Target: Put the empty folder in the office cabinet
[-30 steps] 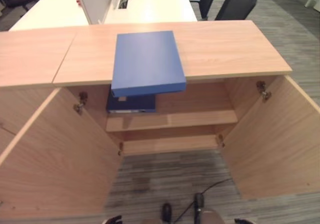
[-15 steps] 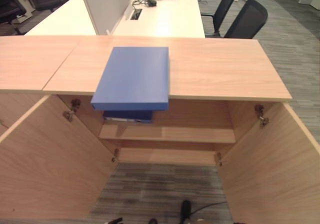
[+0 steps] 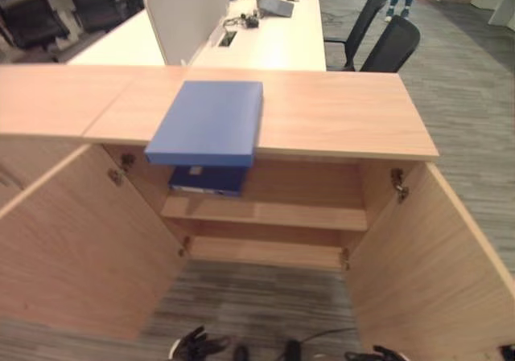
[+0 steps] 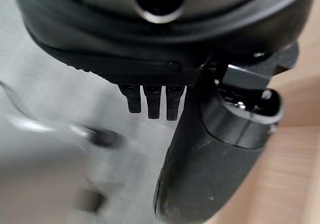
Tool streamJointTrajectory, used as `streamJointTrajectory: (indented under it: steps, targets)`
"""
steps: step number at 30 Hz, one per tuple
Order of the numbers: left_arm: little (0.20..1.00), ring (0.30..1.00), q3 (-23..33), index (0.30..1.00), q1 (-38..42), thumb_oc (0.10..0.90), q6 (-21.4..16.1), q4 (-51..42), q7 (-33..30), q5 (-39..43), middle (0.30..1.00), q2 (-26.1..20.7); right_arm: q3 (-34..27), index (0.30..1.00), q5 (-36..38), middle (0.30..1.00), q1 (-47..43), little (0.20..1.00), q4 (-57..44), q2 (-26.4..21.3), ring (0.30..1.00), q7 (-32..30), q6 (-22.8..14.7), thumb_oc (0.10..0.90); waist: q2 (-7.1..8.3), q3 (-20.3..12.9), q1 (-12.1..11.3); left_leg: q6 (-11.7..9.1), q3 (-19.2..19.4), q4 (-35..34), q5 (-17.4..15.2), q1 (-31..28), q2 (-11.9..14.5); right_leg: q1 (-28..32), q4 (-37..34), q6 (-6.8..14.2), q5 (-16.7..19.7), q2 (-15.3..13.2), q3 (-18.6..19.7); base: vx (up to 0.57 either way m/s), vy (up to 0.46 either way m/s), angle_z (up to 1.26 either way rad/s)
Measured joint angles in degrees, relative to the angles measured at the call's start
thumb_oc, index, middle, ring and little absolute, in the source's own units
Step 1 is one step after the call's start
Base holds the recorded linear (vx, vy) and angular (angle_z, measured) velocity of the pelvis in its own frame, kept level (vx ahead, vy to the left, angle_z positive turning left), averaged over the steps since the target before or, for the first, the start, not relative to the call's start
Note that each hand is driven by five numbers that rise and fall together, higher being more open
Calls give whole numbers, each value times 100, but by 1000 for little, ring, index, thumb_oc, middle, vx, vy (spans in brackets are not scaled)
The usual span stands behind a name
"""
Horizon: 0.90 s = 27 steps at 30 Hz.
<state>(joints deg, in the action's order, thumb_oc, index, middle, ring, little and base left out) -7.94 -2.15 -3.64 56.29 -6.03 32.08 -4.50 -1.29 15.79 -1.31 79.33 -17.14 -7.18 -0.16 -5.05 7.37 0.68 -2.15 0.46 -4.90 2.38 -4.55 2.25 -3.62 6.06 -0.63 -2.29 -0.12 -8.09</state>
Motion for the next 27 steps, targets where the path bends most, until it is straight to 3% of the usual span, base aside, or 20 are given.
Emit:
streamJointTrajectory:
  steps: [1,2,6,8,9,11,13,15,16,21,22,24,25,27]
  targets:
    - [900,900,-241,900,-186,800,-87,-590,57,153,900,79,87,900,9,900,51,900,55,-69,900,-141,217,800,-119,-12,52,81,120,31,-30,8,-79,-32,-6,62,41,-72,53,101,109,-4]
    - [900,900,-273,900,-176,800,-153,-818,43,154,900,61,207,900,19,900,169,900,-77,-3,900,-139,247,800,-101,-21,55,140,196,119,-98,24,-120,-29,-53,75,49,-116,105,101,109,-29]
    - [900,900,-70,900,-446,800,-15,-1692,-254,360,900,-427,233,900,160,900,582,900,-527,419,900,-54,188,800,231,-154,71,224,372,86,-151,19,-158,24,-312,218,238,-161,147,32,57,-26]
    - [900,900,61,900,-1339,800,181,-3634,-490,280,900,-1068,232,900,236,900,817,900,-1002,280,900,-80,200,800,318,-156,47,267,370,49,-60,-58,-169,263,-688,255,454,-147,121,27,49,7]
    - [900,900,268,900,-1620,800,90,-4226,-488,125,900,-1178,218,900,238,900,904,900,-1168,163,900,-84,179,800,297,-165,21,275,360,50,-67,-86,-181,395,-878,300,532,-149,114,28,30,14]
    - [900,900,791,900,-1310,800,-22,-4143,-690,-148,900,-1148,202,900,241,900,784,900,-1126,-63,900,-103,193,800,192,-146,-165,285,318,39,-94,-157,-219,616,-1137,323,635,-171,75,42,24,11]
    - [900,900,1677,900,-1285,800,-71,-4418,-1134,-590,900,-932,3,900,252,900,690,900,-1162,21,900,-84,124,800,234,-140,-272,202,228,33,-160,-164,-210,635,-1147,329,627,-158,32,45,0,13]
    - [900,900,2136,900,-1335,800,2,-4329,-1631,-1033,900,-918,-14,900,356,900,616,900,-1086,103,900,-87,167,800,267,-153,-304,217,216,50,-150,-167,-210,631,-1146,332,623,-161,11,51,-11,7]
    - [900,900,2500,900,-1345,800,25,-4333,-1955,-1398,900,-897,-14,900,371,900,617,900,-953,216,900,-77,208,800,367,-172,-328,246,217,51,-129,-168,-204,623,-1146,332,623,-155,11,38,-15,-1]
    - [900,900,3035,900,-1181,800,254,-4747,-2841,-2222,900,-1056,22,900,498,900,710,900,-777,318,900,-92,294,800,544,-214,-410,251,224,44,-126,-170,-216,620,-1147,334,622,-171,12,6,-3,0]
    - [900,900,3083,900,-926,800,364,-5292,-3274,-2955,900,-1608,52,900,520,900,741,900,-756,347,900,-90,271,800,579,-237,-417,245,225,35,-117,-169,-216,623,-1147,336,628,-174,12,0,0,0]
    - [900,900,3094,900,-754,800,443,-5464,-3385,-3226,900,-1872,117,900,521,900,754,900,-754,345,900,-91,237,800,566,-237,-418,235,226,33,-119,-177,-215,626,-1148,332,631,-178,12,-25,-8,1]
    - [900,900,3041,900,-447,800,743,-5819,-3477,-3990,900,-2445,351,900,518,900,759,900,-738,371,900,-83,156,800,610,-223,-447,218,222,35,-99,-153,-208,603,-1147,328,650,-164,5,0,0,0]
    - [900,900,3063,900,-211,800,547,-6119,-3526,-4808,900,-2706,361,900,518,900,749,900,-751,369,900,-88,97,800,591,-215,-446,237,228,33,-81,-165,-210,615,-1148,333,658,-173,9,-22,-4,0]
